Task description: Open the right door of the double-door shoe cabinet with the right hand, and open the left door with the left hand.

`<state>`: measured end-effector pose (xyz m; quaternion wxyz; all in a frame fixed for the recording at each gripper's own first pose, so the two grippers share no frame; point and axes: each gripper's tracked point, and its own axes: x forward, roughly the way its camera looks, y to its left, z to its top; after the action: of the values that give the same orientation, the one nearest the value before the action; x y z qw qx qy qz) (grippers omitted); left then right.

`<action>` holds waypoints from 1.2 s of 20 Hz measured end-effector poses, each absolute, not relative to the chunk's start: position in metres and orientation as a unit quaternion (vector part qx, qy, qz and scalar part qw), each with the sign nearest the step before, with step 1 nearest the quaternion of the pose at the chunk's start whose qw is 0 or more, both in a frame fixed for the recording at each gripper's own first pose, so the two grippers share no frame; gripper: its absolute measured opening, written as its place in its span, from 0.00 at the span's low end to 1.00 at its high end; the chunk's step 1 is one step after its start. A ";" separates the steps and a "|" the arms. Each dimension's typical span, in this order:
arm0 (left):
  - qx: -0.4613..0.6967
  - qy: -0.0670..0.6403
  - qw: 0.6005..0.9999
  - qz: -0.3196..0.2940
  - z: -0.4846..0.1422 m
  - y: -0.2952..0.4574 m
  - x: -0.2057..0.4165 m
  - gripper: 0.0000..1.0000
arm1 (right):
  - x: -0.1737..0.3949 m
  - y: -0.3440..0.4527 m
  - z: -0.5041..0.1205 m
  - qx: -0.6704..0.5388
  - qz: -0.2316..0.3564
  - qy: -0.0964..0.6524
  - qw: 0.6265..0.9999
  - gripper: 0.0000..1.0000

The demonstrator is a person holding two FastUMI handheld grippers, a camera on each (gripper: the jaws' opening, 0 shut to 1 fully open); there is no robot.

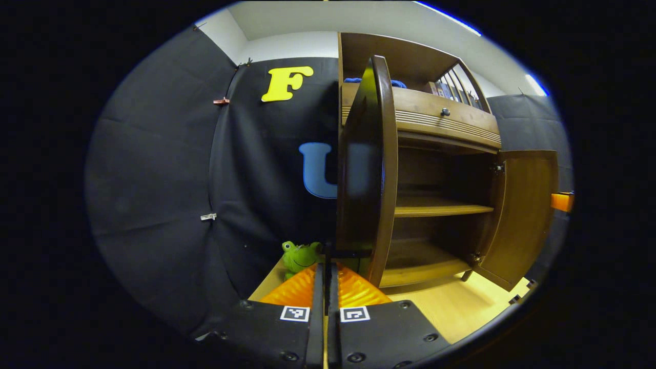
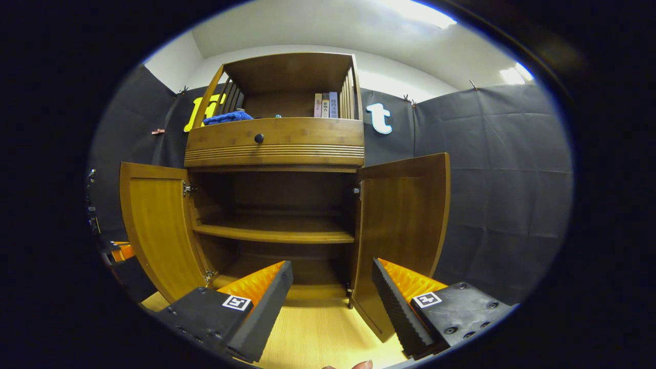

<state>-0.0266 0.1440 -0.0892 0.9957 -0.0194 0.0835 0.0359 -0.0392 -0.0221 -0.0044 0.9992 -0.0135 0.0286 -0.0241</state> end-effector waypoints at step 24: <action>0.002 0.020 1.000 0.015 -0.026 0.014 -0.036 0.89 | -0.023 -0.057 -0.009 -0.005 -0.009 0.037 0.999 0.99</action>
<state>-0.0363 0.0140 -0.0259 0.9997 0.0022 0.0205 0.0154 -0.0225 -0.0566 -0.0092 0.9992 -0.0046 0.0374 -0.0091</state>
